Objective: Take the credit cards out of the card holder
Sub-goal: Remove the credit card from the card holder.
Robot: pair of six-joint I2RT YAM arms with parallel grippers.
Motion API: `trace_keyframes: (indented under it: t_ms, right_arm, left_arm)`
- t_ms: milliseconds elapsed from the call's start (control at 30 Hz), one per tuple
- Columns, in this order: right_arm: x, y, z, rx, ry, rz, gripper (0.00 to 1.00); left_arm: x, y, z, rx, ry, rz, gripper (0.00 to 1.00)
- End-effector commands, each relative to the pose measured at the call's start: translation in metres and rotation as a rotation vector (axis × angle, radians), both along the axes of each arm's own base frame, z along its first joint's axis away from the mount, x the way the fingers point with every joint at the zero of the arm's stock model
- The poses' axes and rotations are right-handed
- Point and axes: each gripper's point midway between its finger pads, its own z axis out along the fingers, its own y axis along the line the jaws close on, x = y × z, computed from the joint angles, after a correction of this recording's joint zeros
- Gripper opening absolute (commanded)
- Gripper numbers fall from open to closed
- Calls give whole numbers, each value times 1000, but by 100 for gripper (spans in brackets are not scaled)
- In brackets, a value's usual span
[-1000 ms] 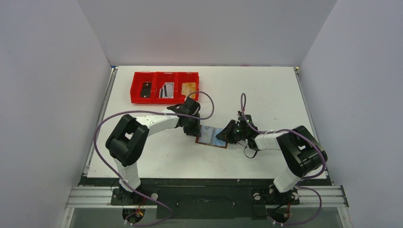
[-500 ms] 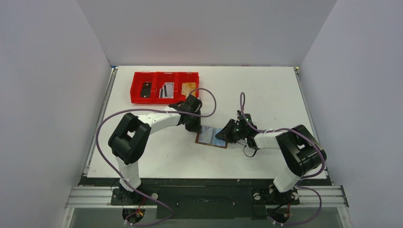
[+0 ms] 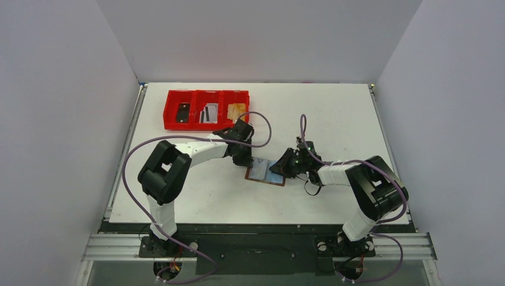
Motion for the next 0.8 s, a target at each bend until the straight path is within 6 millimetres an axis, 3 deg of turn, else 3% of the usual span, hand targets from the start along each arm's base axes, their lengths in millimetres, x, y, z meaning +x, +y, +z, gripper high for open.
trace_keyframes:
  t_ms: [0, 767]
  right_arm:
    - [15, 5, 11, 12, -51, 2, 16]
    - [13, 28, 14, 73, -51, 23, 15]
  left_arm:
    - [1, -2, -10, 37, 12, 11, 3]
    - [-10, 6, -27, 99, 70, 43, 2]
